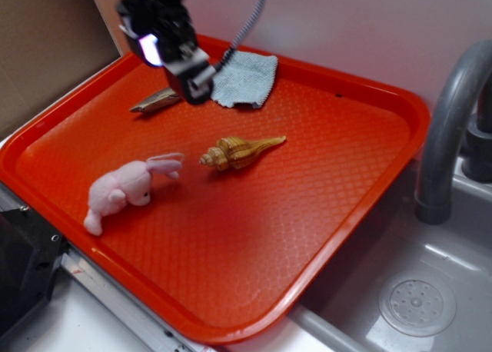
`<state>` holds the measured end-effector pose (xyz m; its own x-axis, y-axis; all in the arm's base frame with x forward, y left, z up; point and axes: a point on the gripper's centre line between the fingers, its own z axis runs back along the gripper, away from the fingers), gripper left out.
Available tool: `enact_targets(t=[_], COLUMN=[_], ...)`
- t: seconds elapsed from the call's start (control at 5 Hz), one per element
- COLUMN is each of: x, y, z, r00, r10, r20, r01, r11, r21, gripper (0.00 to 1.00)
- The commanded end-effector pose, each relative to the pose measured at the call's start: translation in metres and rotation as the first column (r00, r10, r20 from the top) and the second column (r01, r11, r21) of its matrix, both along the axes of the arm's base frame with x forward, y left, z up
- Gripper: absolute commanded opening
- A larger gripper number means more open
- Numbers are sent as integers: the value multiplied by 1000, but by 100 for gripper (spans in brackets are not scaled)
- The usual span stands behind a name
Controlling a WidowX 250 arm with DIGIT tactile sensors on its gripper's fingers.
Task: Grab the shell.
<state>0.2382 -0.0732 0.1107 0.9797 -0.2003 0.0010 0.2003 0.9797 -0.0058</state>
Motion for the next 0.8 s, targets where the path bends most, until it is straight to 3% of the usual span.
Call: enact_targets(t=[0.0, 0.4, 0.6], x=[19, 13, 14], y=[-27, -37, -28], z=[-38, -71, -79], r00=[989, 966, 967], r10=[-138, -209, -174], r20=[-50, -153, -184], r01=[137, 214, 189], r11=[990, 976, 980], r21=[-15, 23, 67], gripper=[100, 100, 100])
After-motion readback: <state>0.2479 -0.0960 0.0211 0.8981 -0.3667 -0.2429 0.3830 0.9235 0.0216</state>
